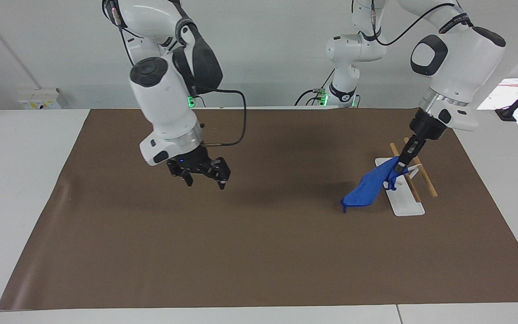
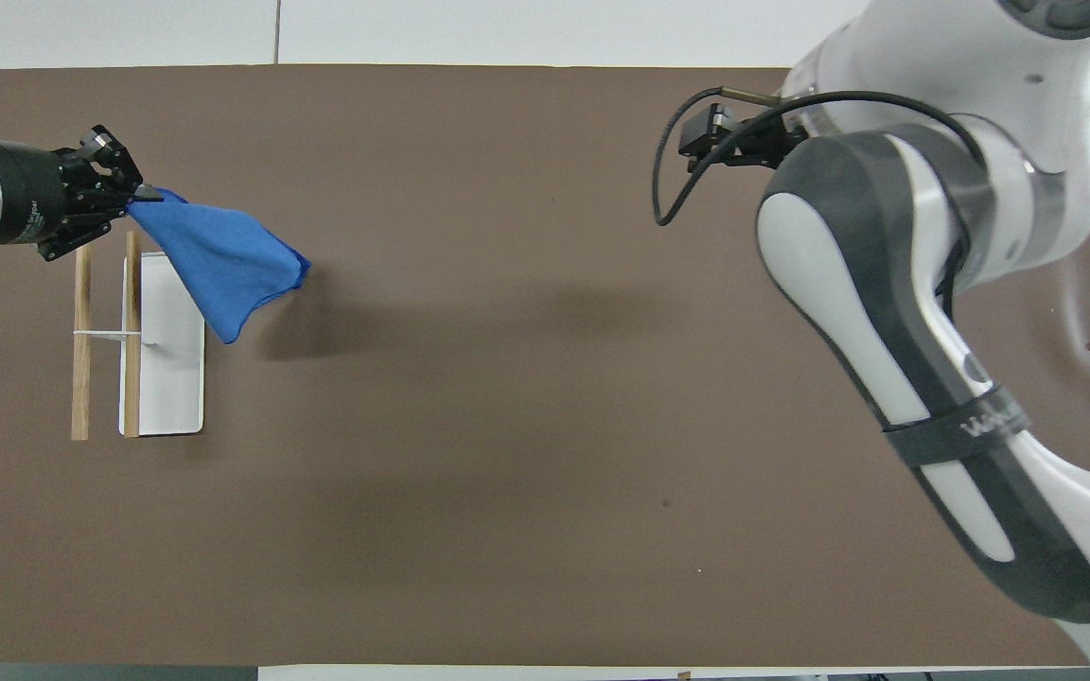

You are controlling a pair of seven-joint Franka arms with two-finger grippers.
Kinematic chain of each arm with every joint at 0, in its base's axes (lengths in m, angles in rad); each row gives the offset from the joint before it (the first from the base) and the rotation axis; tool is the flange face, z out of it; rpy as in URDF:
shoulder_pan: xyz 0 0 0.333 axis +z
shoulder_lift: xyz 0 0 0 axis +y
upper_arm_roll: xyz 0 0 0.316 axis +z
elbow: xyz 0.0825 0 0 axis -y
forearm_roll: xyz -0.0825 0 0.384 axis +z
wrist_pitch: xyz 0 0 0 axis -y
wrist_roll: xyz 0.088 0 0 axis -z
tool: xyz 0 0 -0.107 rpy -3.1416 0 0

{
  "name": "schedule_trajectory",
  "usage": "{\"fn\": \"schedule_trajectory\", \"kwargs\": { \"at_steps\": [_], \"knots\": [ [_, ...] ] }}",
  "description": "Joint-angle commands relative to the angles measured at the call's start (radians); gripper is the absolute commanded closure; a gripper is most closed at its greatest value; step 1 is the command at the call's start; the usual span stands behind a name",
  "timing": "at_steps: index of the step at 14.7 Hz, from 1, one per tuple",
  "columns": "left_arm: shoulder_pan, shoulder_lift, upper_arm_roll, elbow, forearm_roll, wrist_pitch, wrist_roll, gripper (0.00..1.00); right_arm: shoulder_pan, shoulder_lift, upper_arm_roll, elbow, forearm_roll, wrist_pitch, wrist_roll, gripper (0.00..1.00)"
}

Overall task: Right arm passes towel to left arm to hang
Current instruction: 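Open the right gripper and withdraw it while the left gripper holds the towel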

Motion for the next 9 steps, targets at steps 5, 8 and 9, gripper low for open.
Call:
{"fn": "schedule_trajectory", "kwargs": {
  "at_steps": [5,8,9],
  "knots": [
    [0.094,-0.079,-0.001,-0.173,0.095,0.263,0.215,1.0,-0.208,-0.112,0.016,-0.015,-0.114,-0.244,-0.268,0.0],
    [0.123,-0.112,-0.001,-0.197,0.095,0.3,0.272,1.0,-0.265,-0.185,0.016,-0.046,-0.114,-0.318,-0.348,0.0],
    [0.135,-0.123,0.0,-0.201,0.095,0.302,0.284,1.0,-0.274,-0.216,0.016,-0.074,-0.116,-0.325,-0.349,0.0]
  ]
}}
